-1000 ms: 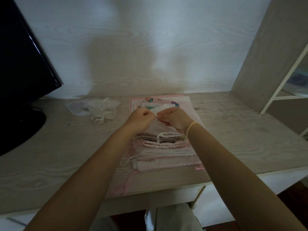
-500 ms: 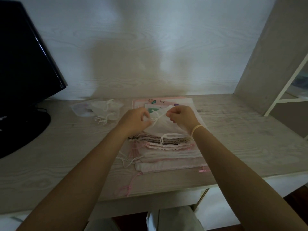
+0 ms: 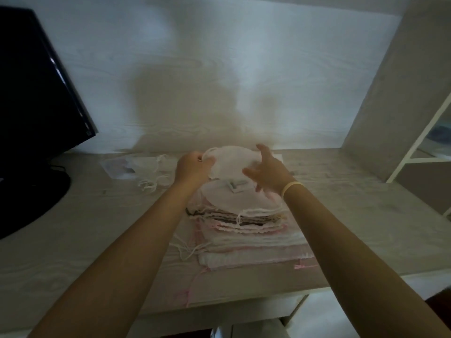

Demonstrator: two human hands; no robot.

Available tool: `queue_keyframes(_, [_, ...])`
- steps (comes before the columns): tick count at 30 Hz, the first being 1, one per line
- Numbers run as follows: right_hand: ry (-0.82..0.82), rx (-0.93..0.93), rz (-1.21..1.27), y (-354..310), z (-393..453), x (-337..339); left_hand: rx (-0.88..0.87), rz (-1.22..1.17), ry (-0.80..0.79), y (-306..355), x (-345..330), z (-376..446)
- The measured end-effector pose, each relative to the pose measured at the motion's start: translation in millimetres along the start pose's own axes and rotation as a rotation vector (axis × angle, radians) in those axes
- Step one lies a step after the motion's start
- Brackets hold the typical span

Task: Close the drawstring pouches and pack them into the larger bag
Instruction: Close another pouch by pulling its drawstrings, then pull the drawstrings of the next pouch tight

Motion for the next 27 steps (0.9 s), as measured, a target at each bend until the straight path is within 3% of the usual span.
queue_keyframes(3, [0.073, 0.124, 0.073, -24, 17, -16, 0.381, -0.623, 0.038, -37, 25, 16])
queue_keyframes(6, [0.05, 0.188, 0.158, -51, 29, -44, 0.6, -1.126, -0.013, -71, 40, 20])
queue_keyframes(12, [-0.146, 0.165, 0.146, -71, 34, -86, 0.675, -1.464, -0.13, -96, 50, 11])
queue_keyframes(16, [-0.275, 0.156, 0.039, -66, 30, -90, 0.646, -1.561, -0.158, -92, 45, 14])
queue_keyframes(19, [-0.335, 0.153, -0.031, -63, 22, -82, 0.699, -1.466, -0.115, -91, 34, 6])
queue_keyframes(22, [-0.346, 0.118, -0.06, -54, 17, -71, 0.694, -1.125, -0.088, -82, 20, -10])
queue_keyframes(27, [-0.357, 0.053, -0.267, -32, 8, -49, 0.166, -0.051, -0.267, -32, -1, -25])
Point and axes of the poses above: each hand's wrist, its own z-axis towards the middle knuckle, its own x-axis out of the back of the hand, y = z × x, the point moved 4 cm from there along z, towards the middle knuckle, and after that the axes turned 13 degrees about x, right-handed, at the moved point
